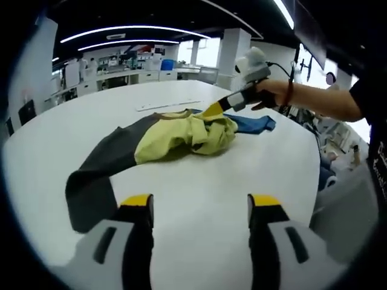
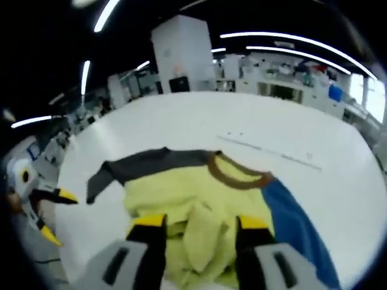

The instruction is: Fold the garment on the visible template until the final outline fits inside the template.

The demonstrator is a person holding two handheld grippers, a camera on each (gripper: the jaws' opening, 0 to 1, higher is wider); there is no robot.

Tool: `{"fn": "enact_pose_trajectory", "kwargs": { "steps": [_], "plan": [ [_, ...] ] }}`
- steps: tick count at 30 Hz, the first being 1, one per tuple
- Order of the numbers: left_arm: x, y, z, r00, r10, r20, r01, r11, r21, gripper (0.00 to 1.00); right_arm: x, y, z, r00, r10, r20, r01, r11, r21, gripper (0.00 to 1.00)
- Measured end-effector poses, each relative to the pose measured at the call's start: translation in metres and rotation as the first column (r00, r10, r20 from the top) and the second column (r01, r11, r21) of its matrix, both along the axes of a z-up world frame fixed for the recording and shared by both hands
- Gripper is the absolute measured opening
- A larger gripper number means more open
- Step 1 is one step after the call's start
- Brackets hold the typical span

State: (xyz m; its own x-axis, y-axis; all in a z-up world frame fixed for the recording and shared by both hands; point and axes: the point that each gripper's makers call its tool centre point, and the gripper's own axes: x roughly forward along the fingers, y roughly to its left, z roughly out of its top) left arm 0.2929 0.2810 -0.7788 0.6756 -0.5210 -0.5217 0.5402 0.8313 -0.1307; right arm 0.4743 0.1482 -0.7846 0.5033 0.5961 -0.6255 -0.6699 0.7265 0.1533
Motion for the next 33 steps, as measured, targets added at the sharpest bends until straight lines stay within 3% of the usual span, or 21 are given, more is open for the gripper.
{"fn": "enact_pose_trajectory", "kwargs": {
  "steps": [4,8,15,20,30,33],
  "plan": [
    [0.010,-0.006,0.011,1.000,0.012,0.023,-0.011,0.999,-0.041,0.57,-0.014,-0.006,0.009,1.000,-0.024,-0.008,0.024,0.999,0.022,0.49],
    [0.021,-0.010,0.013,0.999,0.018,0.038,-0.016,0.999,-0.033,0.53,-0.029,-0.009,0.011,0.999,-0.044,-0.024,0.045,0.999,0.027,0.51],
    [0.046,-0.020,0.023,0.996,0.041,0.077,-0.036,0.997,-0.067,0.45,-0.058,-0.005,0.007,0.997,-0.045,-0.066,0.049,0.997,0.057,0.47],
    [0.065,-0.024,0.026,0.991,0.077,0.112,-0.070,0.995,-0.067,0.41,-0.065,-0.004,0.001,0.991,-0.100,-0.091,0.108,0.991,0.083,0.40],
    [0.088,-0.039,0.008,0.993,0.072,0.097,-0.067,0.996,-0.052,0.33,-0.085,0.008,-0.017,0.984,-0.105,-0.143,0.121,0.987,0.108,0.33],
    [0.090,-0.048,0.004,0.995,0.065,0.081,-0.060,0.996,-0.062,0.30,-0.082,0.012,-0.020,0.985,-0.108,-0.132,0.125,0.984,0.124,0.29]
  ]
}}
